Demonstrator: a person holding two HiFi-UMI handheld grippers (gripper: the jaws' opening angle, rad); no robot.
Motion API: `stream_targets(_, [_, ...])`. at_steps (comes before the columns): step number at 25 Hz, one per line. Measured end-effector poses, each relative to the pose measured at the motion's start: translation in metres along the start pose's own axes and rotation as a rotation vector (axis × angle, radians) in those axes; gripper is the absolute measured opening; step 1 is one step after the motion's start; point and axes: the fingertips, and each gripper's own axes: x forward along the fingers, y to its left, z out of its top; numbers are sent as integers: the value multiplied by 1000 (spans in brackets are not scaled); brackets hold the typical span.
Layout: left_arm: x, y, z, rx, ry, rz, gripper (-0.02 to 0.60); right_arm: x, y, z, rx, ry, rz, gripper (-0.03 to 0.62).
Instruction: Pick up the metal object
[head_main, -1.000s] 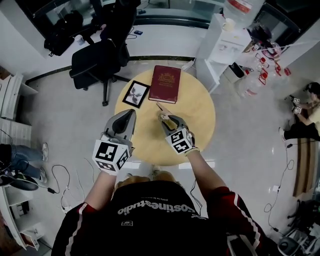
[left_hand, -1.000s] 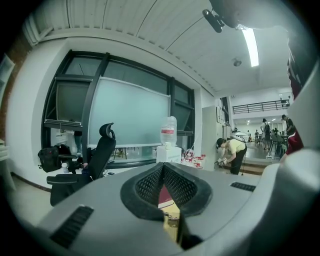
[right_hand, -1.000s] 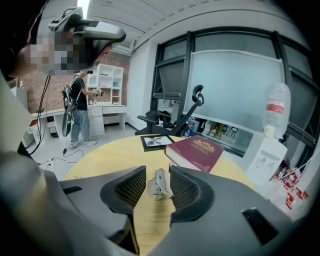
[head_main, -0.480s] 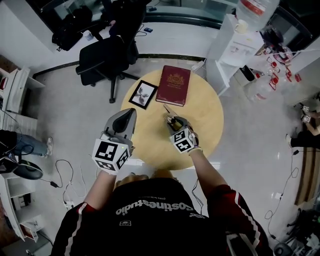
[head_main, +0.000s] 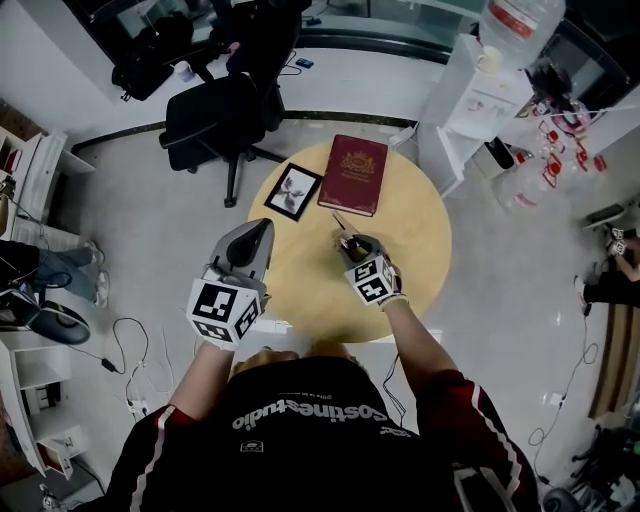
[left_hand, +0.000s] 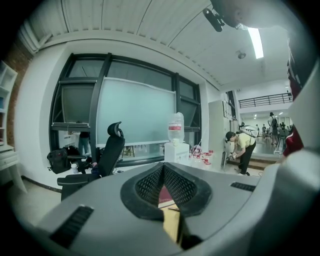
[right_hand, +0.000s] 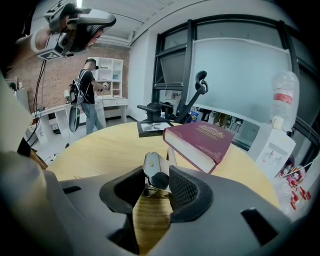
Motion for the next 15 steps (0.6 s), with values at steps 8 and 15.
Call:
stream_targets(8, [-18,-2,3,14,3,16,17,-9,0,6,29,-10,8,138])
stream_targets(15, [-34,-4,17,30,-13,17,17,-16,-5,7,60,-7,-18,95])
